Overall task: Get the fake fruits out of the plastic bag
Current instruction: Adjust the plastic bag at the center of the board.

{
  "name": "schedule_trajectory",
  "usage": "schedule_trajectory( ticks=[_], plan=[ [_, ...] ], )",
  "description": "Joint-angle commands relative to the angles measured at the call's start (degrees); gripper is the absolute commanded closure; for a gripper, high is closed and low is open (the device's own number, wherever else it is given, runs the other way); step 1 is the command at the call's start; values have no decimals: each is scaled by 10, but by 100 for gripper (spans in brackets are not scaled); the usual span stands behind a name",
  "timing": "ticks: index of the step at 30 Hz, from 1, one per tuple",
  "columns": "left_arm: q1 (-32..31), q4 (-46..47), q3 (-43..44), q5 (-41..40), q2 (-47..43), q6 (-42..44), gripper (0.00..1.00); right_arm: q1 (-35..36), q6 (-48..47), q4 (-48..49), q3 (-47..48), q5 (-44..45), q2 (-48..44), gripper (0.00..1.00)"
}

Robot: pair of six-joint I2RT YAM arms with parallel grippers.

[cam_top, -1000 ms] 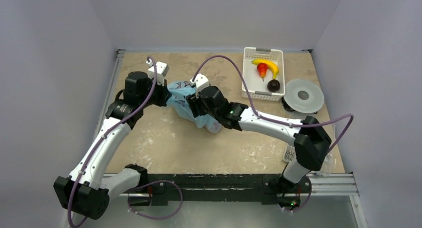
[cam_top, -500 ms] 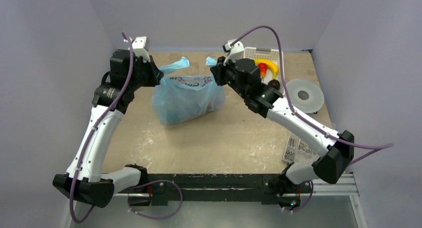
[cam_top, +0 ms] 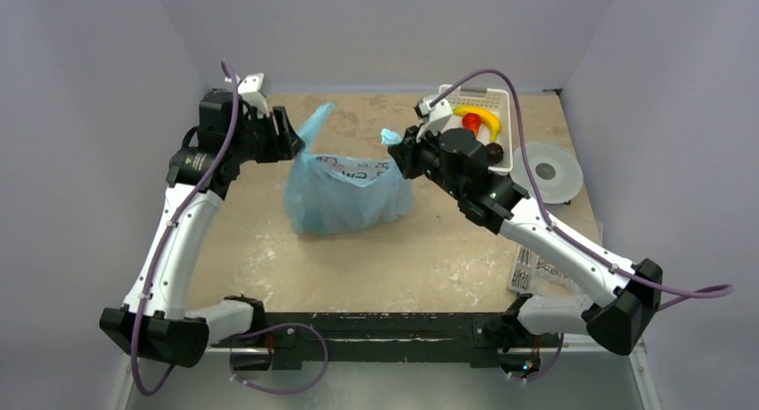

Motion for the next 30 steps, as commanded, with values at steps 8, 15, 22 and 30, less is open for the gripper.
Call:
schedule_trajectory(
  ticks=[8,15,22,30],
  plan=[
    [7,-40,-219,98,-319,-133,15,20,65,28,-136,-94,-80,88],
    [-7,-96,-226,152,-391,-180,23,20,75,27,-131,-99,-78,80],
    [-173,-151,-91,47,-287,6,22,21,52,-10,-89,-118,-71,78],
    [-298,-47,-48,-40,-166,386,17,19,46,-25,-45,-151,-45,85]
  ],
)
